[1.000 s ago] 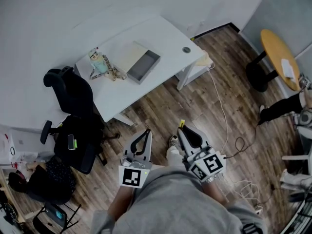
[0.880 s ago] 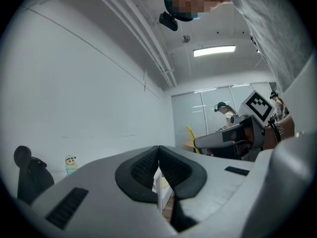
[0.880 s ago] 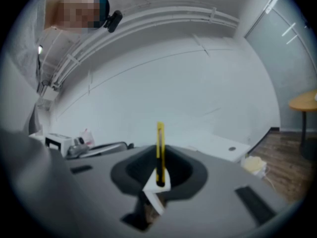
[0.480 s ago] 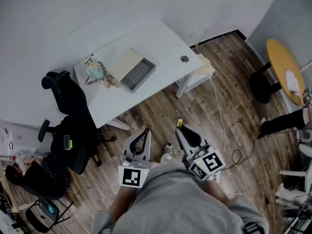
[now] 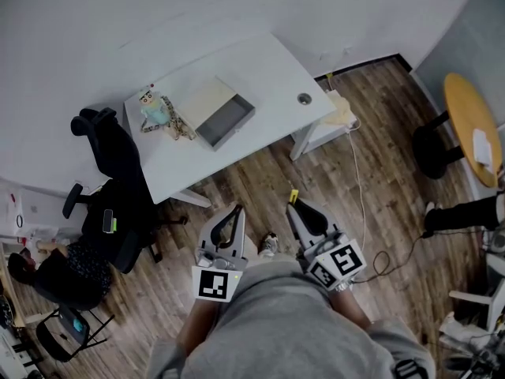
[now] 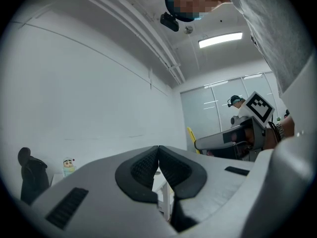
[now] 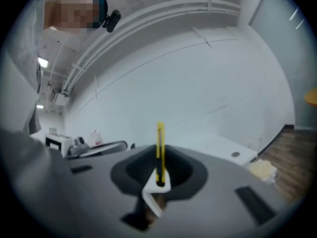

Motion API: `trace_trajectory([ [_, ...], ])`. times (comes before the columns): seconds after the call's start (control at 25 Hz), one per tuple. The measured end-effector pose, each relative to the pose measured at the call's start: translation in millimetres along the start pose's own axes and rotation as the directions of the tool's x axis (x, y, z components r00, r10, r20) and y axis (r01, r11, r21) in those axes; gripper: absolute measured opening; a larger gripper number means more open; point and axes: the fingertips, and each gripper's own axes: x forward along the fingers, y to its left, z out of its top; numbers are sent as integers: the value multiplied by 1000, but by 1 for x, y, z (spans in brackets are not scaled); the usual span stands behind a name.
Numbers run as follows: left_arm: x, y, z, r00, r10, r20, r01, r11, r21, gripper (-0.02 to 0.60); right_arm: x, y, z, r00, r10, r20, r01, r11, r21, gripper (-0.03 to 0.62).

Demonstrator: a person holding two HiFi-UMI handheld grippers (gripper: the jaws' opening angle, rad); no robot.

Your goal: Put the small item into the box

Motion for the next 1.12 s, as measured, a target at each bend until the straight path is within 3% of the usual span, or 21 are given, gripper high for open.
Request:
trace_trajectory([
  [0.6,52,6,-4,999,-30,9,31,1000,-7,32,18,-41,12,999,-39,11,39,999,-5,72],
  [1.12,125,55,-14,1000,-28,-9,28,998,-55,32,94,-85,26,998,-39,-41,39,999,3,72],
])
